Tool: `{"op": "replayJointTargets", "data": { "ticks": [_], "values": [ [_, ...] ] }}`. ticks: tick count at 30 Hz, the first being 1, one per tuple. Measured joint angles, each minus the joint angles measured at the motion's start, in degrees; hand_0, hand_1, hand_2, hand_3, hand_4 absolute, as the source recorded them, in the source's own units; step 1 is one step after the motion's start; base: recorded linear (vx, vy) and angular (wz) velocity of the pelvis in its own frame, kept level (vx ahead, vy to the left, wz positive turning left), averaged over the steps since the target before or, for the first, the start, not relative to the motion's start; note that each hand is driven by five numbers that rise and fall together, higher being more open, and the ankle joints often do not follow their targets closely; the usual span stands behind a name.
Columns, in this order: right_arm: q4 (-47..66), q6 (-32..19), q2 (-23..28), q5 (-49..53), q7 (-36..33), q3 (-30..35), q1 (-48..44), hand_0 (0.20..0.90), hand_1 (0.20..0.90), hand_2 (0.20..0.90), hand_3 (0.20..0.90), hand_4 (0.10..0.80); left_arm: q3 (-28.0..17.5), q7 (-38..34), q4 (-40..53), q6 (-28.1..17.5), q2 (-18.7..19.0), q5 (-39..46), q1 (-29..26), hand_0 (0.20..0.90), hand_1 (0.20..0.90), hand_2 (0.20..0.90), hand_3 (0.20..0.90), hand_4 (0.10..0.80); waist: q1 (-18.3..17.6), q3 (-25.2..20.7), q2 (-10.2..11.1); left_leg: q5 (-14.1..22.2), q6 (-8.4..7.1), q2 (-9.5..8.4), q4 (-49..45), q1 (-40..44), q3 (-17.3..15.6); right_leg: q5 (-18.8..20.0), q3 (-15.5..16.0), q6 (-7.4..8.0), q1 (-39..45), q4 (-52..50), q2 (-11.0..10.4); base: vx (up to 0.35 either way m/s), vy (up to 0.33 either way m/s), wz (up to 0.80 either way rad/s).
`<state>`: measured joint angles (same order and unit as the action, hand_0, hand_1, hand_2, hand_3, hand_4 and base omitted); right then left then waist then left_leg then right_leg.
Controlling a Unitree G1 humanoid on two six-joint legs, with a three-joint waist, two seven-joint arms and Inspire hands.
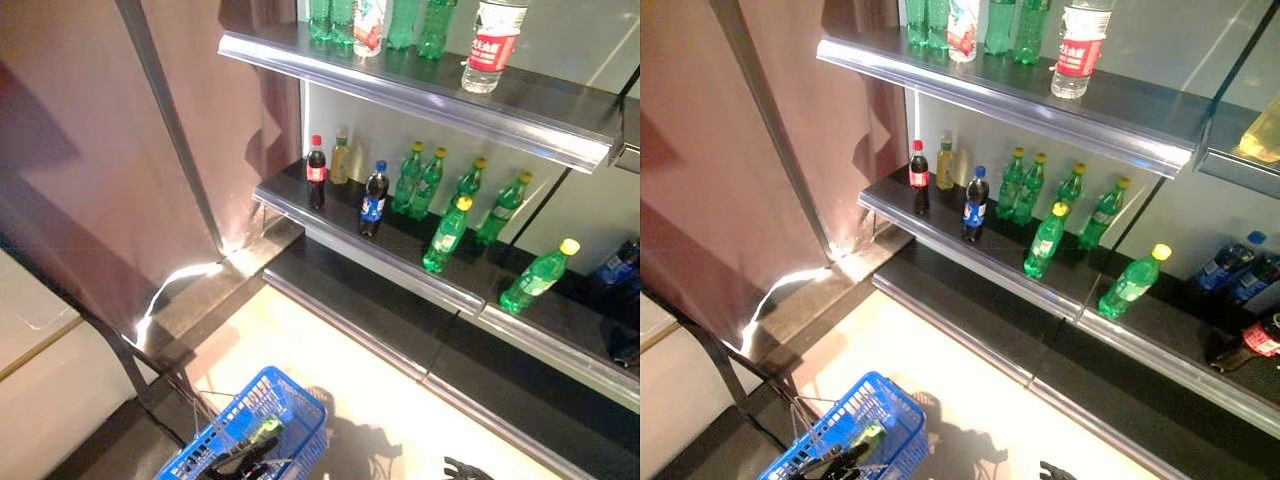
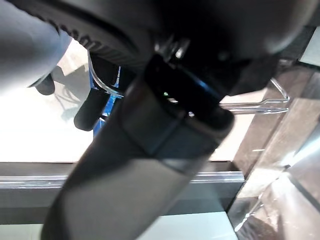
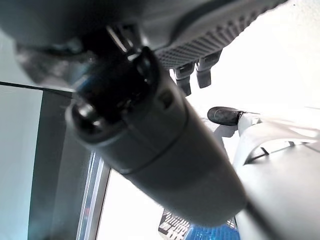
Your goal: Pick up the drink and place into the basket.
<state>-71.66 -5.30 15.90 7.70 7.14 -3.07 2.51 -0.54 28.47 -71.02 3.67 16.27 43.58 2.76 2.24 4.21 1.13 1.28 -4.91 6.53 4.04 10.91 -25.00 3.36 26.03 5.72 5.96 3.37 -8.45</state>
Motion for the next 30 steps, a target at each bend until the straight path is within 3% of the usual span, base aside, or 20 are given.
{"op": "replayJointTargets", "data": {
  "ticks": [10,13,16,18,20,22,25,26,27,28,29,30],
  "values": [
    [0.12,-0.23,0.14,0.57,0.00,0.25,-0.21,0.900,0.900,0.900,0.900,0.800,2.19,0.00,0.01,0.06,-0.08,-0.03,0.04,0.300,0.300,0.300,0.200,0.100,-1.33,0.19,-1.30,0.02,0.04,0.85,-0.27,0.93,-1.11,-0.16,-1.27,-0.44,0.08,-0.24,0.48,-0.033,-0.139,-0.07],
    [0.13,-0.19,0.14,1.17,0.08,0.23,-0.72,0.900,0.900,0.900,0.900,0.800,2.13,-0.09,0.01,-0.11,0.02,0.05,-0.03,0.300,0.300,0.300,0.200,0.100,-1.86,1.12,-1.78,0.72,0.86,1.85,-3.14,0.46,-1.06,-2.50,-1.10,-1.22,-0.70,-3.53,0.18,-0.033,-0.233,-0.07],
    [0.05,0.01,-0.38,1.26,0.22,0.05,-1.90,0.900,0.900,0.900,0.900,0.800,1.57,-0.53,0.02,-0.92,1.73,0.18,-0.48,0.300,0.300,0.300,0.200,0.100,-0.74,2.51,-0.68,2.28,-0.67,3.75,-13.88,-2.14,1.36,-7.72,-2.32,-2.78,-3.77,-12.47,-1.24,0.019,-0.092,-0.37],
    [0.08,0.00,-0.14,1.33,0.08,-0.25,-2.62,0.900,0.900,0.900,0.900,0.800,0.89,-0.86,0.17,-1.77,2.60,0.58,-0.88,0.300,0.300,0.300,0.200,0.100,-0.31,2.98,0.41,1.22,-2.66,5.02,-23.04,-7.26,4.51,-6.55,-4.10,-4.32,-2.30,-9.78,-1.17,0.131,0.124,-0.36],
    [-0.11,0.23,2.25,1.35,-0.12,-0.61,-3.06,0.900,0.900,0.900,0.900,0.800,0.46,-0.17,1.27,-1.79,0.85,0.75,-1.51,0.300,0.300,0.300,0.200,0.100,-0.08,3.22,-1.22,-0.56,-4.44,3.69,-9.80,-8.15,5.09,-5.51,-4.53,-5.01,-2.54,-7.08,-0.59,0.176,0.125,-0.25],
    [-1.19,0.48,4.01,1.35,-0.14,-0.09,-3.07,0.900,0.900,0.900,0.900,0.800,0.57,0.07,1.32,-1.76,-1.43,0.68,-2.71,0.300,0.300,0.300,0.200,0.100,0.22,4.54,-3.76,-2.90,-4.84,3.61,-4.05,-8.85,5.18,-5.28,-4.75,-5.33,-2.32,-7.09,0.29,0.173,0.128,-0.10],
    [-2.08,1.23,3.99,1.34,-0.12,-0.10,-2.81,0.900,0.900,0.900,0.900,0.800,-0.02,-0.08,1.17,-0.94,-2.10,0.73,-2.66,0.300,0.300,0.300,0.200,0.100,0.78,4.40,-3.89,-3.33,-4.23,2.38,-3.69,-9.01,5.18,-5.55,-6.33,-4.87,-3.92,-8.45,0.46,0.189,0.139,-0.45],
    [-1.91,1.02,4.27,1.34,-0.12,-0.07,-2.86,0.900,0.900,0.900,0.900,0.800,-0.14,-0.09,1.17,-0.34,-2.07,0.77,-2.63,0.300,0.300,0.300,0.200,0.100,0.78,4.04,-4.28,-2.38,-3.31,2.23,-4.65,-8.60,5.36,-5.51,-6.35,-4.67,-4.40,-8.18,0.64,0.160,0.074,-0.67],
    [-1.90,0.99,4.43,1.34,-0.19,-0.07,-3.07,0.900,0.900,0.900,0.900,0.800,-0.11,-0.11,1.11,0.15,-2.10,0.74,-2.51,0.300,0.300,0.300,0.200,0.100,0.87,3.63,-5.06,-2.80,-0.33,2.06,-3.12,-7.96,5.77,-4.94,-6.20,-3.86,-4.27,-7.89,0.99,0.149,0.061,-0.65],
    [-2.15,1.01,4.08,1.30,-0.09,-0.07,-3.53,0.900,0.900,0.900,0.900,0.800,-0.19,-0.21,0.92,0.04,-1.95,0.78,-2.36,0.300,0.300,0.300,0.200,0.100,1.09,3.69,-5.17,-4.06,1.09,2.51,-3.08,-8.12,4.88,-6.05,-6.07,-4.37,-4.95,-12.91,1.06,0.166,0.054,-0.57],
    [-2.24,1.06,2.77,1.19,0.06,-0.13,-2.56,0.900,0.900,0.900,0.900,0.800,0.28,0.12,1.17,0.04,-0.68,0.77,-1.39,0.300,0.300,0.300,0.200,0.100,0.49,2.77,-3.48,-4.33,1.23,1.27,-2.20,-7.14,4.92,-10.35,-5.92,-3.22,-5.34,-17.35,-0.71,0.151,0.034,-0.48],
    [-2.13,1.06,1.86,1.17,0.07,-0.16,-1.78,0.900,0.900,0.900,0.900,0.800,0.73,0.02,1.25,0.11,0.09,0.76,-0.90,0.300,0.300,0.300,0.200,0.100,0.56,2.10,-1.73,-4.91,1.67,0.15,-1.17,-5.72,4.87,-11.31,-6.08,-1.86,-4.24,-15.53,-1.20,0.109,0.012,-0.26]
  ]
}}
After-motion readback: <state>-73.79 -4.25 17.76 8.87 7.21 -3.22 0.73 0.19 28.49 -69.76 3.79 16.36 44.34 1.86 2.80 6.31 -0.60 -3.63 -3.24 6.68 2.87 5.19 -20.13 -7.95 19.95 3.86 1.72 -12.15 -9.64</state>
